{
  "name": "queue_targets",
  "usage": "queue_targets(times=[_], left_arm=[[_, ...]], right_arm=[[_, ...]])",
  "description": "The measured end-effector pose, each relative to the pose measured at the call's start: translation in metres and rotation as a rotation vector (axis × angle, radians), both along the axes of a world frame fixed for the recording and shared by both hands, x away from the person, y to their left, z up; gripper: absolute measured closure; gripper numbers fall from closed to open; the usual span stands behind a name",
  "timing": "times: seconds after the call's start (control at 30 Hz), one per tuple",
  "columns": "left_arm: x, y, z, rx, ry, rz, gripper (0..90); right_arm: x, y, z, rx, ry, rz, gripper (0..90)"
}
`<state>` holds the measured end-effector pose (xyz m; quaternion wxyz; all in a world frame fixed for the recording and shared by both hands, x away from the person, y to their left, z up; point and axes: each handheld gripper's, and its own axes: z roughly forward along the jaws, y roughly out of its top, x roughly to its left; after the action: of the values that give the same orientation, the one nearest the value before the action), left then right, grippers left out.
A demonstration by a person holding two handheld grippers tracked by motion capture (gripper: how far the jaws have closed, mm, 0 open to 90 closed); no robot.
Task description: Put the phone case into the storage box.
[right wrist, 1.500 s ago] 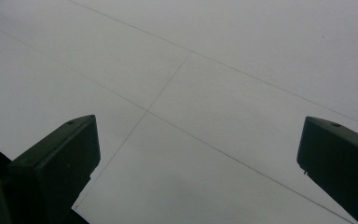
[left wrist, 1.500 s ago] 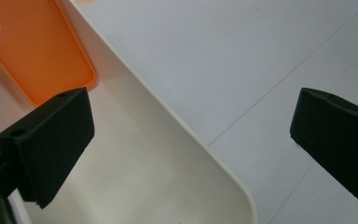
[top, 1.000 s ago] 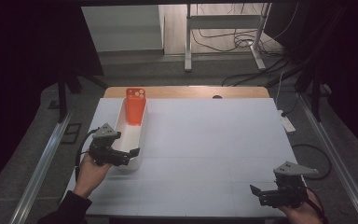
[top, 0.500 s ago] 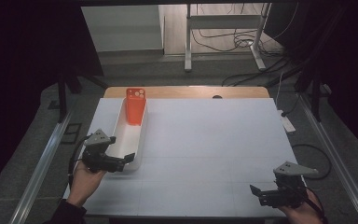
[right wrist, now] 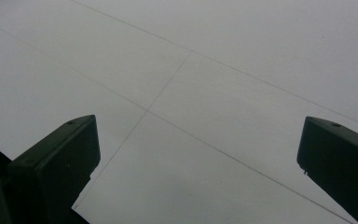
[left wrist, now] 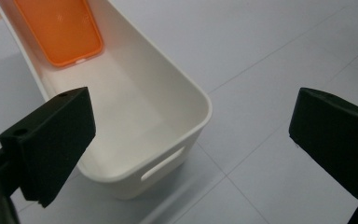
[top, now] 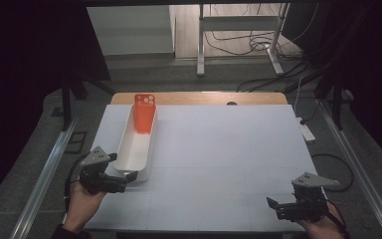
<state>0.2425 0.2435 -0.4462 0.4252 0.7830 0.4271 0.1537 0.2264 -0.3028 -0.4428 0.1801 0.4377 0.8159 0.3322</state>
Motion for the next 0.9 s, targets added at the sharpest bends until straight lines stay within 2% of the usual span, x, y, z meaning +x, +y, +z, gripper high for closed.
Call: queue_targets(times=[0.47,0.9], left_arm=[[-0.020,0.013,-0.005,-0.006,0.012,0.029,0.9],[-0.033,0.020,-0.008,0.005,0.019,0.051,0.9]], right_arm=[[0.000,0.000,0.000,0.000,0.001,-0.001,0.0],[0.000,0.000,0.000,0.001,0.002,-0.003,0.0]])
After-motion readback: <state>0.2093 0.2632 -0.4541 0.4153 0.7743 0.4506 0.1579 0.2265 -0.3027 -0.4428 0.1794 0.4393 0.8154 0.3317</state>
